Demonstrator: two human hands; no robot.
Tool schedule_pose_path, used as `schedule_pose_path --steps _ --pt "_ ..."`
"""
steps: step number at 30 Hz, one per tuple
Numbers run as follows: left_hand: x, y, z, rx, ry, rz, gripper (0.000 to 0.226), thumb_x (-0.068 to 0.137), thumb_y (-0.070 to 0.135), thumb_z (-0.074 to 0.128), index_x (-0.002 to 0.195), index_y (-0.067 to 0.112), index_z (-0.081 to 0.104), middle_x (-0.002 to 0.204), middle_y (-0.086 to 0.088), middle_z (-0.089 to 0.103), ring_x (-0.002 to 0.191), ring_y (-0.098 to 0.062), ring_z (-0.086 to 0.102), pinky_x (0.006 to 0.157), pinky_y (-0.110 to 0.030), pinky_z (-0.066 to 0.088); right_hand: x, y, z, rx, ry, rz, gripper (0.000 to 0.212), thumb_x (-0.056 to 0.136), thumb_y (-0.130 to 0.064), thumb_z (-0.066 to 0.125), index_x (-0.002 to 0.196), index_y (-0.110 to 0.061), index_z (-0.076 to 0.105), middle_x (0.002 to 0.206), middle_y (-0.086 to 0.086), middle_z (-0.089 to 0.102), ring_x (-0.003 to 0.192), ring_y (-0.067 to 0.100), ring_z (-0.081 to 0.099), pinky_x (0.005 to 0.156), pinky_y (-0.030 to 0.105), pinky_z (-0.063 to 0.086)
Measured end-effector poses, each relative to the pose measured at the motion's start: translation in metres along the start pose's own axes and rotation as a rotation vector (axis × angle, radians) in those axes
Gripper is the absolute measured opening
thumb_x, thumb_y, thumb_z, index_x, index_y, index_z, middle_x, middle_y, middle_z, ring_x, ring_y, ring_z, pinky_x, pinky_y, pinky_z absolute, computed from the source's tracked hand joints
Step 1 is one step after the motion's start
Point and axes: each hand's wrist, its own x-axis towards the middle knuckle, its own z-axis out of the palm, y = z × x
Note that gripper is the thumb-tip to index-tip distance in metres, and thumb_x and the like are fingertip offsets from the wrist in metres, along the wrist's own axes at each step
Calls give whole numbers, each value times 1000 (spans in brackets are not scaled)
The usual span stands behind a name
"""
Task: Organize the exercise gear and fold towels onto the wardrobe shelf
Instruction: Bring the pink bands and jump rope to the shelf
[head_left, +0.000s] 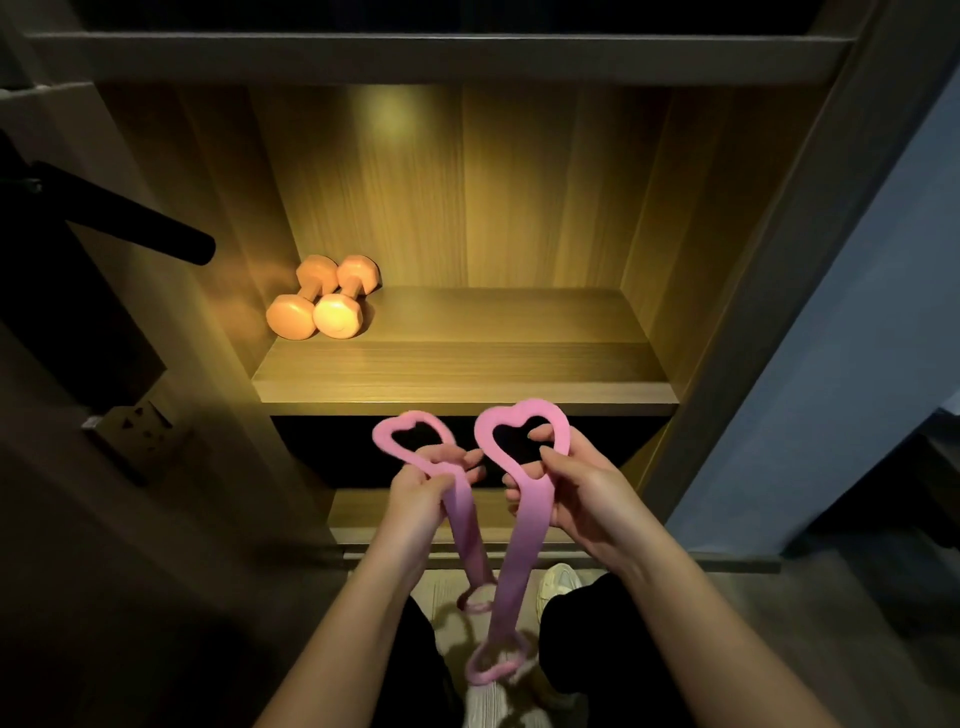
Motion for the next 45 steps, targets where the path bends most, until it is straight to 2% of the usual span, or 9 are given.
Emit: schedule_pose_path --steps 3,8,13,18,25,34,39,42,45 --pt "-5 5 10 32 -12 33 12 92 -9 44 98 -1 51 79 -16 67 71 -23 64 62 -28 50 0 -2 9 -35 -12 -34 19 104 -7 37 120 -8 46 77 20 70 70 31 70 63 38 58" --pt "-6 3 17 19 60 65 28 103 17 42 106 -6 56 99 -31 67 91 -40 66 81 -42 51 4 2 16 -25 78 -46 19 104 -11 38 118 -8 51 81 23 70 71 33 68 77 48 53" --pt "-7 -6 13 83 112 68 18 100 15 48 101 11 66 95 -17 72 96 -33 68 96 -54 49 5 8 20 -28 210 -49 34 106 -30 31 104 -10 57 69 16 70 63 27 68 51 28 51" --pt "-14 -6 20 -60 -5 61 22 94 10 59 116 6 62 102 -16 73 100 -33 69 89 -45 54 8 13 29 0 218 -80 33 107 -26 30 100 -8 56 75 23 67 64 31 65 64 37 51" --pt "-18 -15 22 -83 -68 30 32 103 34 41 117 10 56 103 -17 72 102 -25 69 92 -41 53 9 20 27 -283 324 -49 29 104 -27 31 98 -17 58 85 21 73 82 35 68 83 46 51" --pt "-21 -17 24 -39 -24 39 31 101 19 35 89 4 59 75 -7 69 78 -22 63 75 -32 51 5 27 30 -330 345 -32 26 103 -22 35 97 -12 58 66 8 69 66 19 66 74 37 52" --pt "-20 -23 22 109 5 129 26 100 16 38 85 6 56 74 -5 63 76 -20 64 74 -32 51 5 33 28 -358 344 -22 24 101 -21 37 95 -13 59 70 10 72 81 31 68 84 42 52" --pt "-21 -26 19 153 -19 157 27 101 20 37 88 9 57 81 -4 72 83 -16 70 79 -33 55 4 34 21 -481 374 -72 24 99 -22 44 89 -13 64 66 1 68 75 22 64 76 40 53" --pt "-23 -27 17 179 -73 170 30 102 26 37 91 7 57 91 -6 74 91 -16 71 85 -39 56 1 33 13 -573 383 -144 26 97 -26 53 82 -7 64 73 14 64 68 25 60 69 45 56"
